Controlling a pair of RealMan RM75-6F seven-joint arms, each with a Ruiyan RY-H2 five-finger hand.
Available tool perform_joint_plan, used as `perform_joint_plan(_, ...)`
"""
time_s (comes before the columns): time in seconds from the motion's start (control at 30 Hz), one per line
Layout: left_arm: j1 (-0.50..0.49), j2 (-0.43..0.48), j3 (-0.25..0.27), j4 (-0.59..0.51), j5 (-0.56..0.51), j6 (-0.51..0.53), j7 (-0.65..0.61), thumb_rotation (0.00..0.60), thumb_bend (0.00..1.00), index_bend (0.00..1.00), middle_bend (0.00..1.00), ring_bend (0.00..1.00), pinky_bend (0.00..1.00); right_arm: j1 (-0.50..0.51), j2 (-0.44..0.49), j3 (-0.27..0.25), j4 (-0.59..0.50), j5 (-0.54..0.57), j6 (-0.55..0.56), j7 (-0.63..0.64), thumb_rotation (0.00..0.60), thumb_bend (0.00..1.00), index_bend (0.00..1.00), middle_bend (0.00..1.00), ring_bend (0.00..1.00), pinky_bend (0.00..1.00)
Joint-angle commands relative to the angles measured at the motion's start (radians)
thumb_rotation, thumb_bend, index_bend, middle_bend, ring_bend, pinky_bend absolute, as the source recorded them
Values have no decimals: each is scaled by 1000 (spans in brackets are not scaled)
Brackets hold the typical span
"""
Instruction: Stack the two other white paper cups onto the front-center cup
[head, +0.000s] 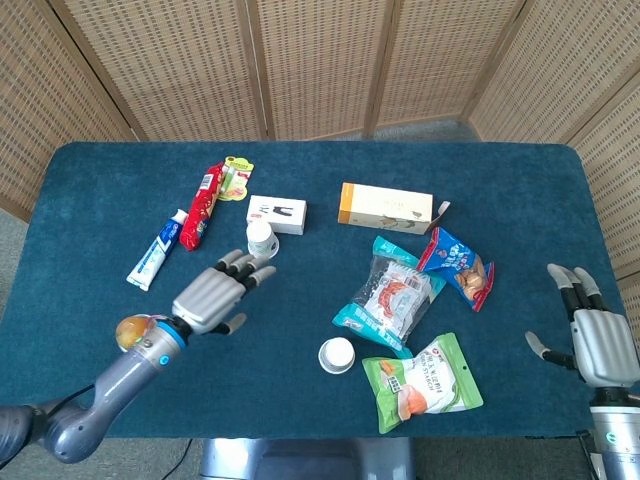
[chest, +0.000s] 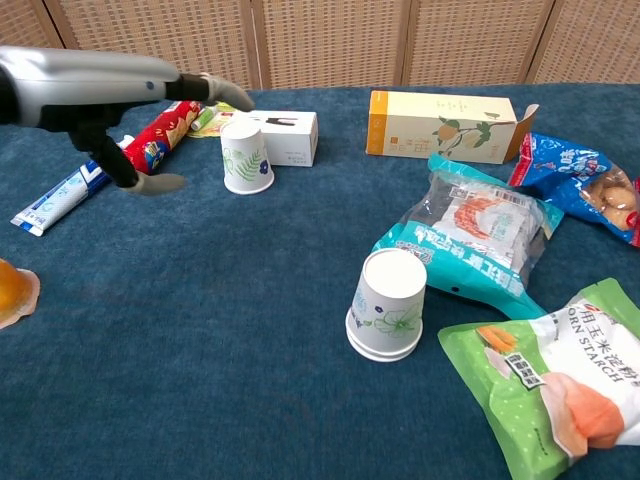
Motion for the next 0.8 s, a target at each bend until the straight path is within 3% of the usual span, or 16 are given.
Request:
perform_joint_plan(0.03,5,5,-8,35,-35,-7,-2,600,459,0,0,0,0,3,-3,2,-2,1,-2,-4,541,279,0,127,0,409)
perform_joint_plan(0.27,-32,-26,-51,140,-157,-77,8,600,458,0,0,0,0,8,-9,0,-14,-1,-4,-24,541,279,0,126,0,409)
perform_joint_plan(0.8,-109,-190,-116,404,-263,-185,-2,600,458,0,0,0,0,-7,4,2,-31,24,13,-40,543,279,0,126,0,409)
